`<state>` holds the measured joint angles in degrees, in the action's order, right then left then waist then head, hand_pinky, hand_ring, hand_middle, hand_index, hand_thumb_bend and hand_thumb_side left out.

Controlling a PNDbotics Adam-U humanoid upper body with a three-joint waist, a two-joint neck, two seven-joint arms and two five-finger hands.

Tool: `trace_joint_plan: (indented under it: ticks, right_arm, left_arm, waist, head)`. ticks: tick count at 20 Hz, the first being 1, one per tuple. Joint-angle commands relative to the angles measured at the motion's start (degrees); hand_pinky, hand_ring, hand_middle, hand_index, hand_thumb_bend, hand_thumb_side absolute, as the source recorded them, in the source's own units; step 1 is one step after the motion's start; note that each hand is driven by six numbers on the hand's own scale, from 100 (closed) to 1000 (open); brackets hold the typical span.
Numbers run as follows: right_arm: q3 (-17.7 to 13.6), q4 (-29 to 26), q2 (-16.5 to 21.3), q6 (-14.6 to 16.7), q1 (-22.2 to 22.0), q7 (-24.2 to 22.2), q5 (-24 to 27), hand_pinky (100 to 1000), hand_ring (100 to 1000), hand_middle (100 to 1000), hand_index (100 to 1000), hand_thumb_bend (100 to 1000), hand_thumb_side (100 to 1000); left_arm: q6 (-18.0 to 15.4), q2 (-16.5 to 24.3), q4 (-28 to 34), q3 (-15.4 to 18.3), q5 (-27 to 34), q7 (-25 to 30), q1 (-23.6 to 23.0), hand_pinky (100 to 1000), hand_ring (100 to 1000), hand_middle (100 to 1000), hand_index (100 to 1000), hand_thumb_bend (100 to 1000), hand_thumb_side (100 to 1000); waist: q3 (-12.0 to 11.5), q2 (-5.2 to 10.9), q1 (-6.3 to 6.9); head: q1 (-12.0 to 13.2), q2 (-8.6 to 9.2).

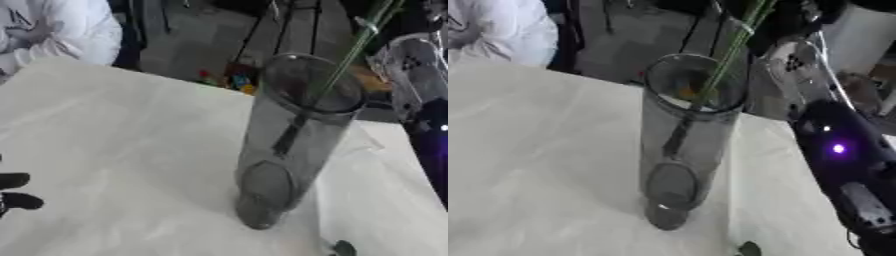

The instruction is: Arrange flowers into the vase.

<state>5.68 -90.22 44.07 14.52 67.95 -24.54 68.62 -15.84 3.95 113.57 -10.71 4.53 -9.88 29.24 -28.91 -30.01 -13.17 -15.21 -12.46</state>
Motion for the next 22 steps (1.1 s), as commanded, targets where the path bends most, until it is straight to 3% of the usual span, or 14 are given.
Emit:
trace_joint_plan:
  ticks: [1, 11, 22]
  right_arm:
    - [-0.31, -0.53, 1.6, 0.22, 0.51, 0.19, -1.56, 537, 611, 303, 261, 100, 857]
    - [-0.27, -1.32, 2.66, 2.2, -0.82, -0.19, -6.13, 557, 623, 309, 317, 100, 831]
    - [-0.14, -2.34, 4.62, 8.8, -2.61, -2.36, -13.16, 590, 633, 319, 375, 100, 799]
  left_arm:
    - [0.05, -0.25, 1.02, -0.09, 0.0, 0.16, 0.55, 542, 655, 711, 934, 325, 1000]
    - [0.14, -0.26, 1.02, -0.01, 0.05, 0.19, 0.51, 543, 655, 712, 935, 325, 1000]
    - [0.32, -0.17, 1.02, 0.0, 0.03, 0.12, 0.27, 543, 655, 713, 936, 318, 1000]
  waist:
    - [0.25, 1.29, 0.58]
    - [0.69, 1.38, 0.4]
    - [1.19, 1.54, 0.28]
  head:
    - [0.11, 0.75]
    - [0.32, 0.69]
    - [0.03, 0.3]
